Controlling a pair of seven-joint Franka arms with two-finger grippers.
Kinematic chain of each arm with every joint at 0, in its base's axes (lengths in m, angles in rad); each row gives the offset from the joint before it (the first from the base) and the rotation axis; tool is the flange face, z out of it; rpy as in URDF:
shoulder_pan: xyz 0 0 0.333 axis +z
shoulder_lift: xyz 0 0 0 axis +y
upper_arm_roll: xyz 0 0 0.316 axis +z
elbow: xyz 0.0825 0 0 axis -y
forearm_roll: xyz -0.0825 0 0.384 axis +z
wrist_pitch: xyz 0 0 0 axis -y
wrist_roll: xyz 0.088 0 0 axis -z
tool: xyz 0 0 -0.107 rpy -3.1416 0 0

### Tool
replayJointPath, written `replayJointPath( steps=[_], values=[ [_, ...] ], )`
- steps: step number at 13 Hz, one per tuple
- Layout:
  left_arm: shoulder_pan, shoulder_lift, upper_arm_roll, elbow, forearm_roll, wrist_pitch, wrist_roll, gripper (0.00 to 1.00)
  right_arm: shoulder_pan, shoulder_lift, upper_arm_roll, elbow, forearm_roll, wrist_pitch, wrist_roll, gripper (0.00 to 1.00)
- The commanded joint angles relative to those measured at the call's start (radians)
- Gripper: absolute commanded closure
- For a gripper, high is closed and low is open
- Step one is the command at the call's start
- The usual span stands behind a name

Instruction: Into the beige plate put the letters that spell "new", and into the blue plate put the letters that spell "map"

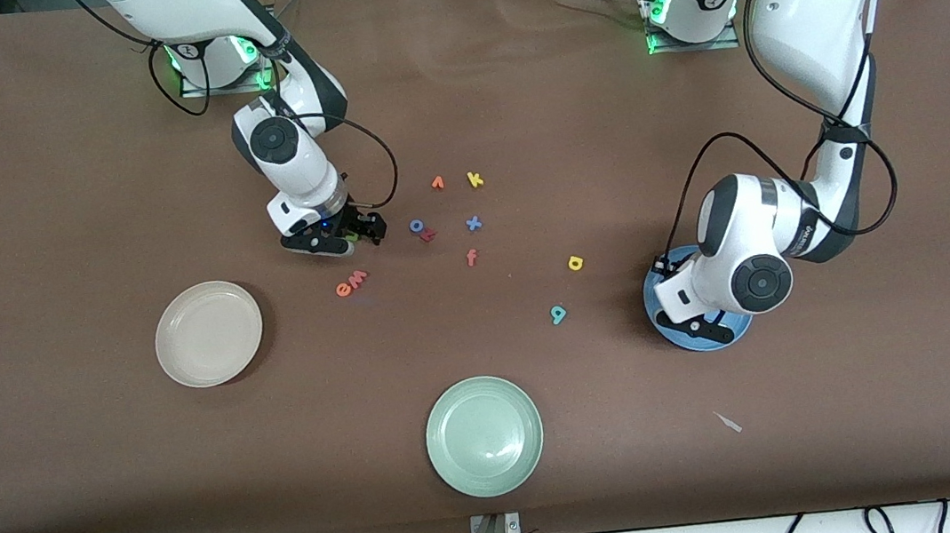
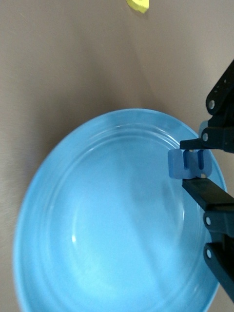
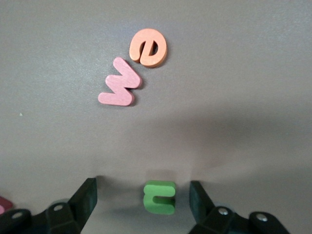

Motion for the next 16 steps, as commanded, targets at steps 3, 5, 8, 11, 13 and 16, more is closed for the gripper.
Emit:
replayJointPath(
  steps=[3, 5, 8, 11, 13, 16],
  values=[
    [0.011, 0.019, -0.009, 0.003, 0.011, 0.034, 0.015, 0.01, 0.006, 0.007, -0.002, -0.009, -0.015, 0.033, 0.004, 0.56],
    [0.015, 0.006, -0.012, 0.02, 0.011, 0.035, 0.015, 0.0, 0.006, -0.002, -0.002, -0.009, -0.015, 0.027, 0.004, 0.75],
    [-0.005, -0.014, -0.024, 0.057, 0.011, 0.027, -0.004, 0.0, 0.004, -0.035, -0.008, -0.009, -0.015, -0.004, -0.027, 0.87],
    [-0.04, -0.031, -0.087, 0.053, 0.018, 0.028, -0.124, 0.0, -0.003, -0.13, -0.06, 0.002, -0.014, -0.155, -0.145, 0.87],
    [-0.1, -0.022, -0.097, 0.042, 0.023, 0.045, -0.215, 0.0, -0.045, -0.195, -0.109, 0.016, -0.012, -0.27, -0.318, 0.87],
    [-0.14, -0.019, -0.098, -0.042, 0.015, 0.149, -0.232, 0.1, -0.102, -0.22, -0.198, 0.037, -0.012, -0.324, -0.578, 0.87]
  ],
)
